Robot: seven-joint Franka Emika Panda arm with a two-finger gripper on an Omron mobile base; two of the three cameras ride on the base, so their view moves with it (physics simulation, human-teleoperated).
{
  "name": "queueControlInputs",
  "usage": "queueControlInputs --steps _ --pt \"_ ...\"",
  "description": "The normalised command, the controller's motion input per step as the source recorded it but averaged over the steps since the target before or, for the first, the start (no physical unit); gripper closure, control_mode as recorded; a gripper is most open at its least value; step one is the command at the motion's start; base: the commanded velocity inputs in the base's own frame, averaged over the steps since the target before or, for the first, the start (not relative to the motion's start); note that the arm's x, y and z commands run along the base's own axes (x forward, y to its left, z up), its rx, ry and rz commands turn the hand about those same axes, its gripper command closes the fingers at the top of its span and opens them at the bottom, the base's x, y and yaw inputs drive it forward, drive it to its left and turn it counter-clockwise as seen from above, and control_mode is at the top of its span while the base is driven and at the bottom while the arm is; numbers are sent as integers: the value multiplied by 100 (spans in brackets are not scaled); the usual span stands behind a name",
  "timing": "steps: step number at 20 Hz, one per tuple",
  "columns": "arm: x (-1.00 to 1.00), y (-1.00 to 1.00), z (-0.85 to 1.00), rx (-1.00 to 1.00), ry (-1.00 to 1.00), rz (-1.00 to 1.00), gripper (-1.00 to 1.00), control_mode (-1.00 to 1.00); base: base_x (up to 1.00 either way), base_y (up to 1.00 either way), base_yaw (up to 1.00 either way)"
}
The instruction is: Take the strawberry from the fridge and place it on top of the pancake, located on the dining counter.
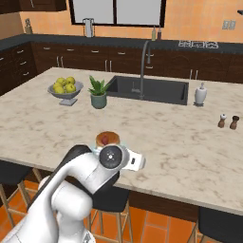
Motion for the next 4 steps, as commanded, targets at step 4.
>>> queueControlInputs --steps 4 --pt "-7 0 31 -2 -1 -3 -100 -100 0 0 0"
